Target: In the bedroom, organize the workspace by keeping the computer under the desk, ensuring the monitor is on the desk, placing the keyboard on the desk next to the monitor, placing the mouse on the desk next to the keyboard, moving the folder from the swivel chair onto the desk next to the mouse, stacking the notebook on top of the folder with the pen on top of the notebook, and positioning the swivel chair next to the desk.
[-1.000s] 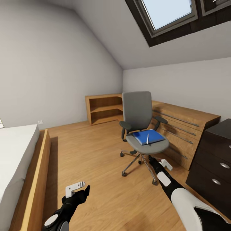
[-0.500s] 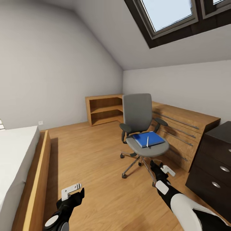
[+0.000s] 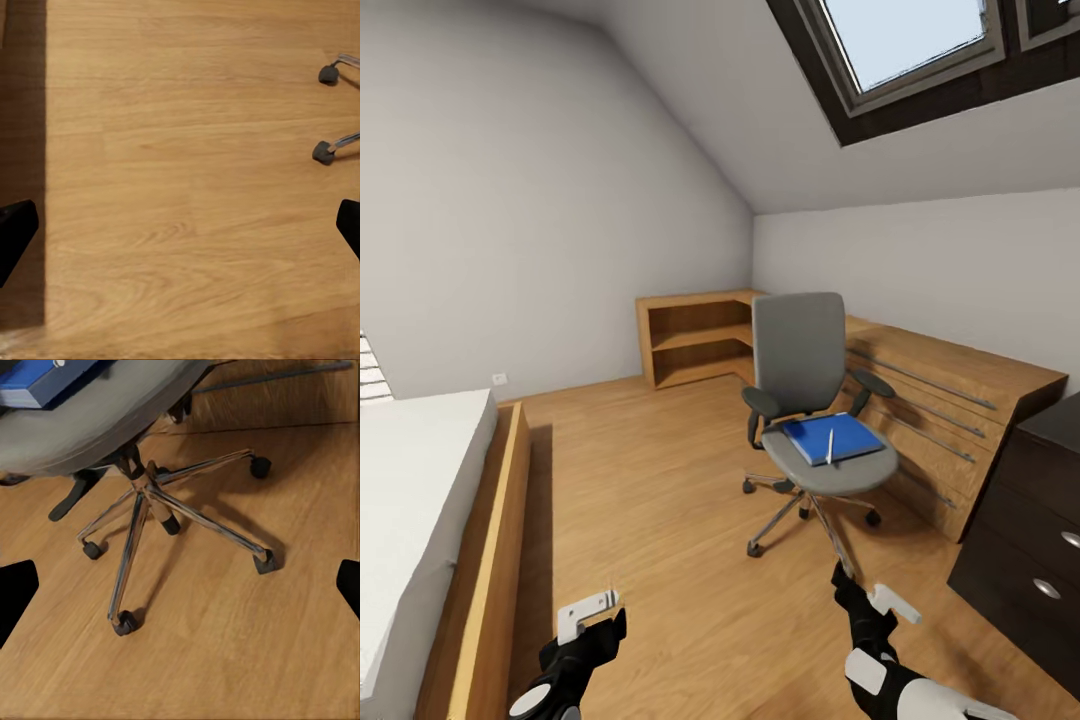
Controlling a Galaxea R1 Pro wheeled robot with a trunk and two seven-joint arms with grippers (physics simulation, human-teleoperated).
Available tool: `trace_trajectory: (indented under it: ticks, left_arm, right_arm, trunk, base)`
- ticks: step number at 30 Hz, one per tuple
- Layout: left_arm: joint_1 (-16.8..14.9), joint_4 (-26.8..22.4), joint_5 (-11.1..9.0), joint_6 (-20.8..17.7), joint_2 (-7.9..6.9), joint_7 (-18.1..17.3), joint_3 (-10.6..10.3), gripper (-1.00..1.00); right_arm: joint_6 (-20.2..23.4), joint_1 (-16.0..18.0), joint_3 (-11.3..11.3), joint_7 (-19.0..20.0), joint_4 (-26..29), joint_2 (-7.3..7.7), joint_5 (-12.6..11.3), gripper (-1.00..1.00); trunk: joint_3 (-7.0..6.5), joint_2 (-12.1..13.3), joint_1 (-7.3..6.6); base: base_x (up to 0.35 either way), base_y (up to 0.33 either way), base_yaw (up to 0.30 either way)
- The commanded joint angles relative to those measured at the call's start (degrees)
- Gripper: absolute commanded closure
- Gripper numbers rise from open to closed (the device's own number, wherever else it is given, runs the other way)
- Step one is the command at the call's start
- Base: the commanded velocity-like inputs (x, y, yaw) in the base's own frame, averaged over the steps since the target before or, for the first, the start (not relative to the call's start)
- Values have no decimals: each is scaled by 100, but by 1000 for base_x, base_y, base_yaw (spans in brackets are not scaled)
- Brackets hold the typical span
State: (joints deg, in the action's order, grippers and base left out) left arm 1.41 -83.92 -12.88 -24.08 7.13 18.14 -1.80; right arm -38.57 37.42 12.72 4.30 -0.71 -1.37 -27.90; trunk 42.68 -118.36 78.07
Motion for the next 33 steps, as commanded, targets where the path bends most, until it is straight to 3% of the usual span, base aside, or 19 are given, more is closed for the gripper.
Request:
trace_trajectory:
  ticks: [1, 6, 7, 10, 11, 14, 16, 18, 20, 24, 33]
  left_arm:
    - [3, 186, -35, -3, 5, 49, -10, -100]
    - [-3, 770, 15, 187, 19, 49, -13, -100]
    - [-12, 1403, 33, 645, 25, 46, -18, -100]
    - [-19, 1728, 37, 890, 30, 41, -20, -100]
    - [-23, 2112, 38, 1046, 32, 28, -26, -100]
    - [-25, 2599, 39, 1210, 32, 15, -27, -100]
    - [-26, 3288, 40, 1638, 14, 9, -25, -100]
    - [-26, 3632, 40, 1894, 9, 8, -24, -100]
    - [-27, 4647, 47, 2698, -2, 0, -28, -100]
    - [-27, 5047, 48, 3010, -11, 2, -26, -100]
    - [-27, 5254, 49, 3199, -10, 5, -15, -100]
  right_arm:
    - [-154, -80, 39, 43, -14, -2, 36, -100]
    - [-329, -296, 38, 39, -22, 10, 211, -100]
    - [-394, -563, 37, 37, -25, 40, 325, -100]
    - [-409, -656, 36, 37, -25, 47, 359, -100]
    - [-416, -734, 32, 36, -26, 50, 376, -100]
    - [-420, -861, 30, 39, -26, 54, 388, -100]
    - [-422, -1033, 20, 52, -26, 48, 435, -100]
    - [-423, -1099, 16, 56, -26, 48, 505, -100]
    - [-423, -1194, 15, 55, -26, 54, 923, -100]
    - [-423, -1211, 18, 51, -30, 51, 1113, -100]
    - [-411, -1219, 20, 37, -35, 11, 1191, -100]
  trunk:
    - [-5, 39, -23]
    - [-53, 240, -133]
    - [-65, 280, -155]
    - [-108, 400, -221]
    - [-125, 440, -243]
    - [-176, 560, -309]
    - [-211, 641, -353]
    - [-247, 721, -397]
    - [-283, 801, -441]
    - [-354, 961, -528]
    - [-516, 1322, -726]
  base:
    - [0, 0, 97]
    - [0, 0, 106]
    - [0, 0, 94]
    - [0, 0, 57]
    - [0, 0, 25]
    - [0, 0, 15]
    - [0, 0, 5]
    - [0, 0, 3]
    - [0, 0, 1]
    - [0, 0, 0]
    - [0, 0, 0]
